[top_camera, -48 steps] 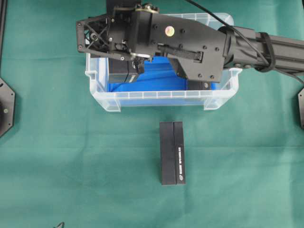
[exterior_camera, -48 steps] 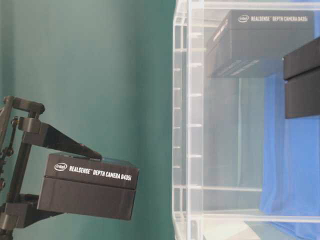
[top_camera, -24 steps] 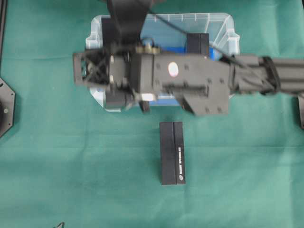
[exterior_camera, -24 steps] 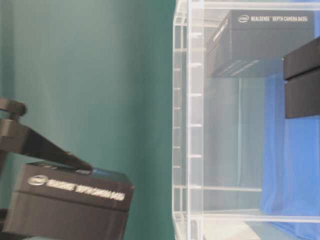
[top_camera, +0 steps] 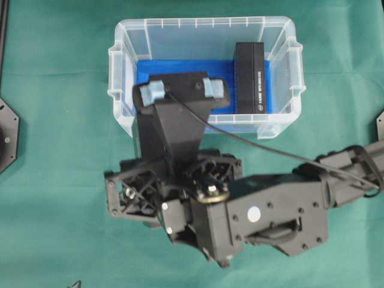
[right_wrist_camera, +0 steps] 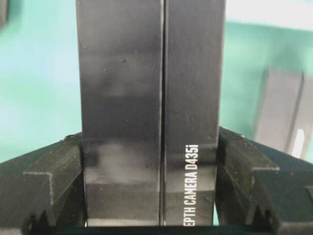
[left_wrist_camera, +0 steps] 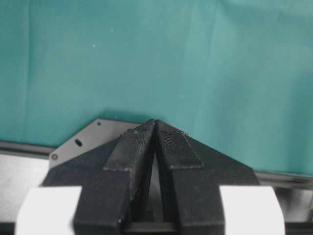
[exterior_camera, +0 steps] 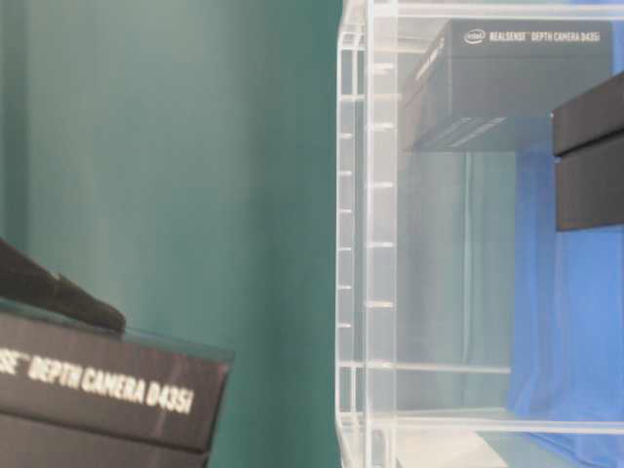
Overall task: Take the box out of the case with the right arm.
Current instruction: 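Carry the box forward and lower it left of the first box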
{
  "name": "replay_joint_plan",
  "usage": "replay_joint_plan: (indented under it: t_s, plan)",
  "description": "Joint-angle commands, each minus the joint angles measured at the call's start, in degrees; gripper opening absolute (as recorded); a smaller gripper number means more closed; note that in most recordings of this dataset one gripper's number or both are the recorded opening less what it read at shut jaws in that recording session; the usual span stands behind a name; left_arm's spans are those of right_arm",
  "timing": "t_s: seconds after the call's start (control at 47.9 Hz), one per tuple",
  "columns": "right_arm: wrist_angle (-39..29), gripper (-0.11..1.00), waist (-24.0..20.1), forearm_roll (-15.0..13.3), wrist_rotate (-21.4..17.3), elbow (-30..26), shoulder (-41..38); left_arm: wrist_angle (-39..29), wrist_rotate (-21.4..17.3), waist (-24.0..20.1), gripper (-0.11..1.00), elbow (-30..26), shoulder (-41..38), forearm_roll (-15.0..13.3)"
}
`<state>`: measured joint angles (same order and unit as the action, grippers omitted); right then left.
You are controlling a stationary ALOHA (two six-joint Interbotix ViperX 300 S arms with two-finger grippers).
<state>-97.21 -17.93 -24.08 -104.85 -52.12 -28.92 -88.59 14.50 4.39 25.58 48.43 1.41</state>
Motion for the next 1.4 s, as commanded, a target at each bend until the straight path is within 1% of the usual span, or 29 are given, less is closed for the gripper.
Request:
replay_joint_plan:
  t_s: [0.0, 0.271, 0.376, 0.501, 1.023, 1.253, 1.378]
  plan:
    - [-1.0, 0.68, -0.2, -0.4, -0.1, -1.7, 3.7, 0.2, 0.2, 0.2, 0.0, -0.6, -0.2, 0.2]
    - [-1.4, 0.68, 0.4, 0.3, 0.2, -1.4, 3.3, 0.2, 0.1, 0.1, 0.0, -0.5, -0.1, 0.2]
    - [-1.3, 0.68, 0.5, 1.5, -0.1, -1.1, 2.5, 0.3, 0.1, 0.1, 0.0, -0.5, -0.2, 0.2]
    - [-1.1, 0.68, 0.7, 3.9, -0.6, -1.1, 1.1, 0.3, 0.0, 0.1, 0.0, -0.4, -0.4, 0.2]
    - [-1.4, 0.68, 0.8, 4.7, -2.3, -0.8, 0.1, 0.3, -0.1, 0.1, 0.0, 0.0, -0.1, 0.2]
    - [-0.3, 0.68, 1.8, 7.3, -2.5, 3.1, -2.2, 0.3, -0.1, 0.1, 0.0, 0.3, 0.1, 0.2]
    - [3.1, 0.68, 2.7, 8.3, -2.5, 6.7, -3.3, 0.3, -0.1, 0.1, 0.0, 0.4, 0.1, 0.2]
